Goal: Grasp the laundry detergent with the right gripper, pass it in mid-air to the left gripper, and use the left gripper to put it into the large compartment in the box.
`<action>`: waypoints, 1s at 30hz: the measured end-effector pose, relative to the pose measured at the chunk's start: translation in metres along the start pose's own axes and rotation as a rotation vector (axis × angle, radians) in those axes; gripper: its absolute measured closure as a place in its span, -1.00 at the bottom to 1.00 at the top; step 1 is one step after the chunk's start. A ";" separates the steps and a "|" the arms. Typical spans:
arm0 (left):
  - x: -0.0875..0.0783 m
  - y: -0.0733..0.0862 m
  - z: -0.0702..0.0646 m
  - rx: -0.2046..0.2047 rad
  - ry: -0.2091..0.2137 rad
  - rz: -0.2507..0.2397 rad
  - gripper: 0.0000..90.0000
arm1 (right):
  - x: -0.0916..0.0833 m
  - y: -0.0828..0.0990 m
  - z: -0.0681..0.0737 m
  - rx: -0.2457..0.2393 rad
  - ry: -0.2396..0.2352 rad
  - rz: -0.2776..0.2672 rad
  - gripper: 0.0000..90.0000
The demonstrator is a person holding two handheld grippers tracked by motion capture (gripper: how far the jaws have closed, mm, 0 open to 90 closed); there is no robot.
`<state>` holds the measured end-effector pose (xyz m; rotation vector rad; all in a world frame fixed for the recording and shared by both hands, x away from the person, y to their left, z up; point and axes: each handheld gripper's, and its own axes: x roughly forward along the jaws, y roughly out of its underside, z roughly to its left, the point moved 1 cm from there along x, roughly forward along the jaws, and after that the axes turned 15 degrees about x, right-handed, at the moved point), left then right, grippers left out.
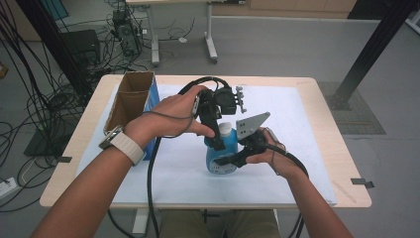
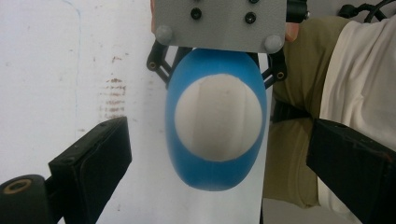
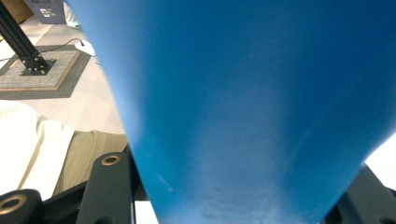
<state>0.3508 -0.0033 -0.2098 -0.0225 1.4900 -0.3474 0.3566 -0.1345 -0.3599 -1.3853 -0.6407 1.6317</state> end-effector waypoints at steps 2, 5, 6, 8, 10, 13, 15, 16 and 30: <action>0.001 -0.001 0.000 0.001 0.003 -0.002 -0.84 | 0.000 0.000 0.000 0.000 -0.002 0.000 -0.04; 0.004 -0.003 0.000 0.001 0.008 -0.003 -0.84 | 0.000 0.000 0.000 0.001 -0.004 0.001 -0.04; 0.004 -0.004 0.001 0.005 0.007 -0.001 -0.84 | -0.001 0.000 0.000 0.001 -0.004 0.000 -0.04; 0.006 -0.004 0.001 0.004 0.010 0.002 -0.84 | -0.001 0.000 0.000 0.000 -0.005 -0.001 -0.04; 0.007 -0.005 0.002 0.007 0.010 -0.001 -0.83 | -0.002 0.000 0.000 0.002 -0.006 -0.003 -0.04; 0.009 -0.005 0.002 0.005 0.008 0.006 -0.83 | -0.002 -0.001 0.000 0.004 -0.005 -0.006 -0.04; 0.010 -0.005 0.003 0.004 0.007 0.006 -0.83 | -0.003 0.000 -0.001 0.005 -0.004 -0.006 -0.04; 0.010 -0.005 0.003 0.003 0.010 0.005 -0.83 | -0.003 0.000 -0.001 0.005 -0.003 -0.005 -0.04; 0.014 -0.008 0.004 0.016 0.013 0.025 -0.82 | -0.003 0.002 -0.002 0.013 -0.005 0.001 -0.04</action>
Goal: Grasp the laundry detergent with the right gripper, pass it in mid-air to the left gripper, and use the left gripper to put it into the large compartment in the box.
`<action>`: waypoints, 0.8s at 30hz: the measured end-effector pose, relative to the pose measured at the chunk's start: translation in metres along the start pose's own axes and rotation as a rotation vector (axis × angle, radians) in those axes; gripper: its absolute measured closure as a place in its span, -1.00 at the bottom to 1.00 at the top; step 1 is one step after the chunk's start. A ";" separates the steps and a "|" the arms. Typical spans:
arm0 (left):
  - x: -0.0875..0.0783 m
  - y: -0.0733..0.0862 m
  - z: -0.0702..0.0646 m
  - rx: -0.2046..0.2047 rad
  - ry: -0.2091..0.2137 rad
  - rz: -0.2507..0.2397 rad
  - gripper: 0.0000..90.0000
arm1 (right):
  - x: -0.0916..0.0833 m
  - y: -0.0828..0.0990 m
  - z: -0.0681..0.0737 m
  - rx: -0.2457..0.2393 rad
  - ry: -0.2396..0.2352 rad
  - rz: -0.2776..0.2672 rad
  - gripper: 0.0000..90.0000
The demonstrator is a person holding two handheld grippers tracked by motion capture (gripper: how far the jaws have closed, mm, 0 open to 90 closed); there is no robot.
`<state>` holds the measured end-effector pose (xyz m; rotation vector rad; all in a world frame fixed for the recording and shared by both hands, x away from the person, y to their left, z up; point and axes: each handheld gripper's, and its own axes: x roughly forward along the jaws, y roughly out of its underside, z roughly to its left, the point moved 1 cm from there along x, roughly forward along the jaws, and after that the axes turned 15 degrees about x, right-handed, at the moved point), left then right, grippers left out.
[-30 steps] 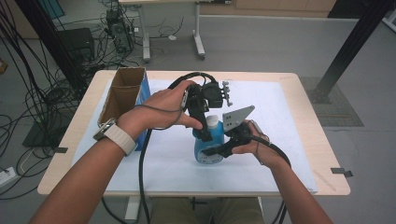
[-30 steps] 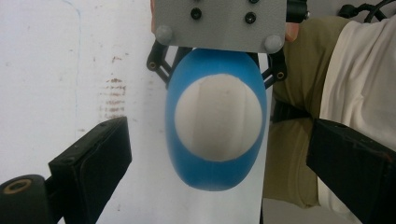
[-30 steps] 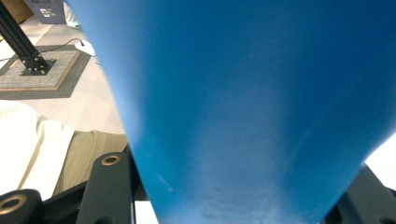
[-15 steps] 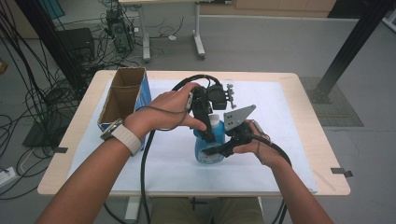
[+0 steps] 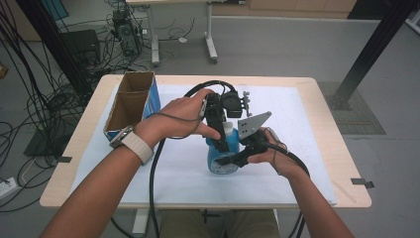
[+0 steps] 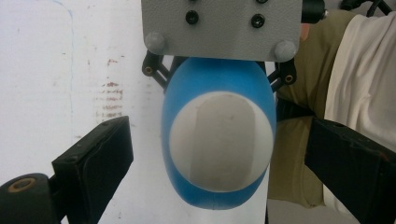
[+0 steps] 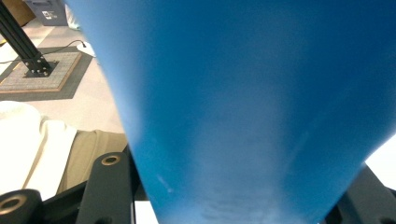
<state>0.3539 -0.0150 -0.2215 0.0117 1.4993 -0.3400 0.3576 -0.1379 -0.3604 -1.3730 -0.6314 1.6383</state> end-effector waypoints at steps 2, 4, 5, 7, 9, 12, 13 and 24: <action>0.000 0.000 0.000 -0.004 -0.001 -0.003 -0.81 | 0.000 0.000 0.000 0.000 -0.003 0.001 -0.04; 0.000 0.001 0.001 -0.006 -0.001 -0.003 -0.81 | 0.000 0.000 0.000 -0.001 -0.002 0.002 -0.04; 0.001 0.001 0.001 -0.007 -0.002 -0.004 -0.81 | 0.000 0.000 0.000 0.000 -0.002 0.002 -0.04; 0.000 0.001 0.001 -0.011 -0.002 -0.006 -0.81 | 0.000 0.000 0.000 0.000 -0.002 0.004 -0.04; 0.000 0.001 0.000 -0.010 -0.002 -0.008 -0.81 | 0.000 0.000 0.000 0.000 -0.002 0.003 -0.04; 0.000 0.001 0.000 -0.009 -0.002 -0.004 -0.80 | 0.000 0.000 -0.001 0.002 0.000 0.000 -0.04; 0.000 0.001 0.000 -0.010 -0.003 -0.006 -0.80 | 0.000 0.000 -0.001 0.002 0.000 -0.001 -0.04; 0.000 0.002 0.000 -0.012 -0.005 0.000 -0.80 | 0.001 0.000 -0.001 0.006 -0.003 0.001 -0.04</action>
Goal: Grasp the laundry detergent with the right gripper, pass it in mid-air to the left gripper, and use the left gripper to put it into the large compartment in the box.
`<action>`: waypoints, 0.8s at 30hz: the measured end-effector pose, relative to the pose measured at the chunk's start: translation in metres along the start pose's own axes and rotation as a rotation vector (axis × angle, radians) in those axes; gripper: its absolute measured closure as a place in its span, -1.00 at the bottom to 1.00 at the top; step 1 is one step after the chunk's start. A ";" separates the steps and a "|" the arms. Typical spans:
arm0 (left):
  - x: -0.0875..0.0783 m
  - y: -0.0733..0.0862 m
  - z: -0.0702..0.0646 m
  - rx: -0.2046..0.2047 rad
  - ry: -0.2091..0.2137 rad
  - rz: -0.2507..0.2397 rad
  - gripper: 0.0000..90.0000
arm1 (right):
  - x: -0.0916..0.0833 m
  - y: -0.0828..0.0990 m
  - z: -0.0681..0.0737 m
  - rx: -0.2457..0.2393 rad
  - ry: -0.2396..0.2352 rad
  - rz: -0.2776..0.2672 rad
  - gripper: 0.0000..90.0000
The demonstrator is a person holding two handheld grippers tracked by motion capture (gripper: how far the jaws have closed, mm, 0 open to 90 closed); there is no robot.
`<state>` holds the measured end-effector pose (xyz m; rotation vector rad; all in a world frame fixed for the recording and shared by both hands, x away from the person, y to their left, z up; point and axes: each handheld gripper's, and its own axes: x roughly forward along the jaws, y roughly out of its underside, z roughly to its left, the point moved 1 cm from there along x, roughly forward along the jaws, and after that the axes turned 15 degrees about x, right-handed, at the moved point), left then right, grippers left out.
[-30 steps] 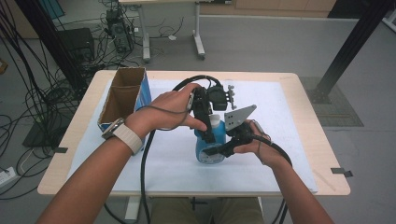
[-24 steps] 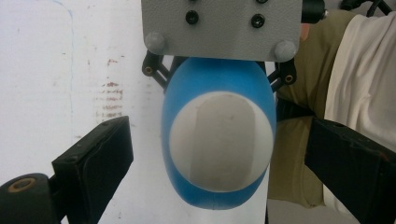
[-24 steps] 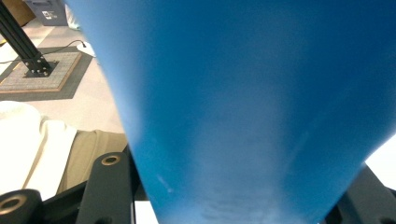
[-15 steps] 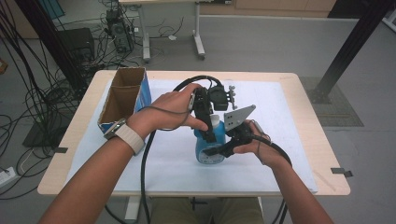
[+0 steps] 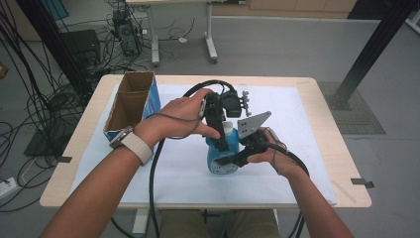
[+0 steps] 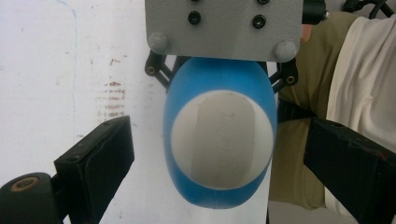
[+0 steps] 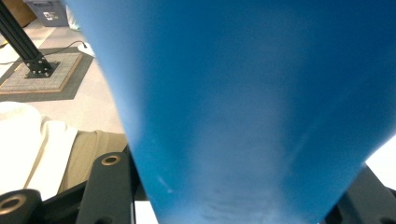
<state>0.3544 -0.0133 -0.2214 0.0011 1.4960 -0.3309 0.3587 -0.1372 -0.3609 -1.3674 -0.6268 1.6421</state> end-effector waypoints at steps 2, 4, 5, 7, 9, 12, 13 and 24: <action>0.000 0.000 0.000 -0.001 0.000 0.000 -0.80 | 0.000 0.000 0.000 -0.001 0.001 -0.003 -0.04; 0.000 0.000 0.000 -0.002 -0.001 -0.001 -0.80 | -0.001 0.000 0.000 0.002 0.000 -0.001 -0.04; 0.000 0.000 0.000 -0.001 -0.001 0.000 -0.80 | -0.001 0.000 0.000 0.001 0.000 -0.002 -0.04; 0.000 0.000 0.000 -0.001 -0.001 0.004 -0.80 | -0.001 0.000 -0.001 -0.001 0.002 -0.001 -0.04; 0.000 0.000 0.001 -0.001 -0.001 0.006 -0.80 | -0.001 0.000 -0.001 0.002 0.003 -0.002 -0.04; 0.000 0.000 0.001 0.000 -0.003 0.006 -0.80 | -0.002 0.000 -0.001 0.004 0.002 -0.003 -0.04; 0.000 0.000 0.001 -0.003 -0.002 0.004 -0.80 | -0.002 0.001 -0.001 0.003 0.002 -0.004 -0.04; 0.001 0.000 0.000 -0.003 -0.008 0.011 -0.80 | -0.004 0.001 -0.002 0.003 0.008 -0.009 -0.04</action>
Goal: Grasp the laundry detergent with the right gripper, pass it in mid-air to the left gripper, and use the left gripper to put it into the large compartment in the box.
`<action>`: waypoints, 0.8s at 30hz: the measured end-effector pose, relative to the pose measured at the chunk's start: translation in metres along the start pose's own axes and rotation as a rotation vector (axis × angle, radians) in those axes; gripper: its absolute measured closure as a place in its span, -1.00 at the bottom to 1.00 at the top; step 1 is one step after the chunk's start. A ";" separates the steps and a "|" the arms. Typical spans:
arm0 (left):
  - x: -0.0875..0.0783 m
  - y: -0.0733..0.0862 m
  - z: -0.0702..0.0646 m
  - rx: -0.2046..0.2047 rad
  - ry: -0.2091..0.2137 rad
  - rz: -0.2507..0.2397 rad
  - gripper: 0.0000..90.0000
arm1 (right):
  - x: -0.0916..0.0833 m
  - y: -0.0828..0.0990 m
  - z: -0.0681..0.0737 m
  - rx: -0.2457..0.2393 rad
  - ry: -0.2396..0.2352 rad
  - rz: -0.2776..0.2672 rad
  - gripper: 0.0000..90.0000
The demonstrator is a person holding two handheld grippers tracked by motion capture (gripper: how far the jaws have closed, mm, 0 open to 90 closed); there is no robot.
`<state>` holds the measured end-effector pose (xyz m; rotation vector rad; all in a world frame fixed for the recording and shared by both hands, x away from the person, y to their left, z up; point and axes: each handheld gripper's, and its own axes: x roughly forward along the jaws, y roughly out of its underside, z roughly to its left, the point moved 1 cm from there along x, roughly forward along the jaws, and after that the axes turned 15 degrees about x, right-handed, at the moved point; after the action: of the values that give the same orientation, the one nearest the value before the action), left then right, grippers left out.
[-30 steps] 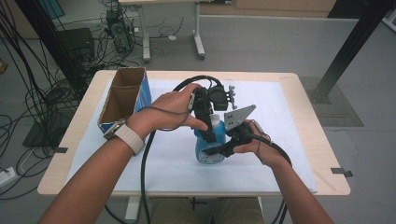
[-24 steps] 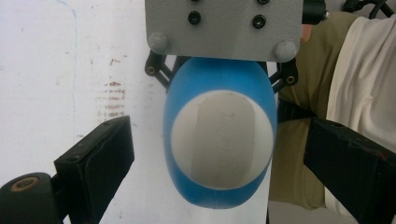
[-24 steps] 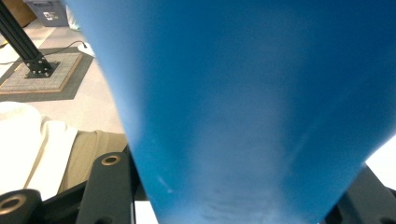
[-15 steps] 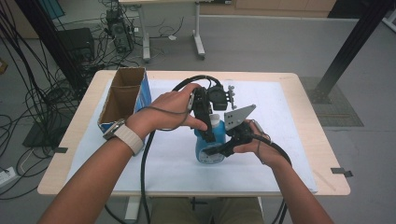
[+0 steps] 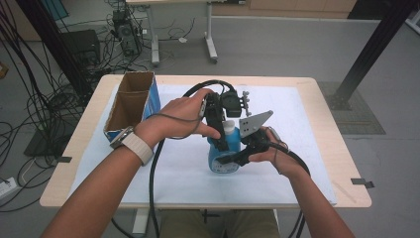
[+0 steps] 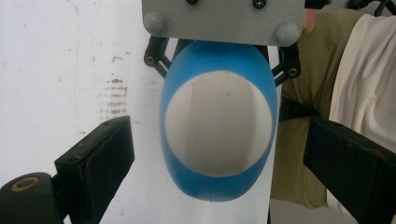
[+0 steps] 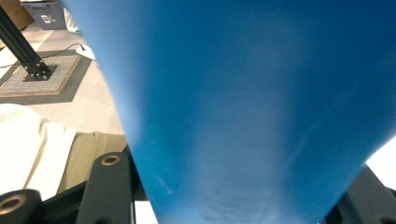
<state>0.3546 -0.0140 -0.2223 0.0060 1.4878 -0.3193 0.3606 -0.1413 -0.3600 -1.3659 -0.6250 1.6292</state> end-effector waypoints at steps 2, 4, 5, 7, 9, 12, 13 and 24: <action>0.000 0.000 0.000 0.001 -0.002 -0.002 -0.80 | 0.000 0.000 0.000 0.000 0.001 0.001 -0.04; 0.000 0.000 0.000 -0.001 -0.002 -0.002 -0.80 | 0.000 0.000 0.000 0.002 0.001 0.001 -0.04; 0.000 0.000 0.000 -0.001 -0.002 0.000 -0.80 | 0.000 0.001 -0.001 0.002 0.002 0.002 -0.04; 0.000 0.001 0.000 -0.001 -0.003 -0.001 -0.80 | 0.000 0.001 -0.001 0.006 0.001 0.002 -0.04; -0.001 0.001 0.000 0.000 -0.004 -0.002 -0.80 | -0.001 0.001 -0.001 0.004 0.002 0.003 -0.04; -0.001 0.001 0.000 0.001 -0.005 -0.001 -0.80 | -0.001 0.001 -0.001 0.005 0.003 0.002 -0.04; -0.001 0.001 0.000 0.000 -0.005 -0.001 -0.80 | -0.001 0.000 -0.001 0.005 0.004 0.002 -0.04; 0.000 0.001 0.000 -0.003 -0.009 0.006 -0.80 | -0.001 0.000 -0.001 0.008 0.003 -0.001 -0.04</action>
<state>0.3549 -0.0132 -0.2225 0.0068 1.4788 -0.3118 0.3616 -0.1430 -0.3599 -1.3621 -0.6166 1.6273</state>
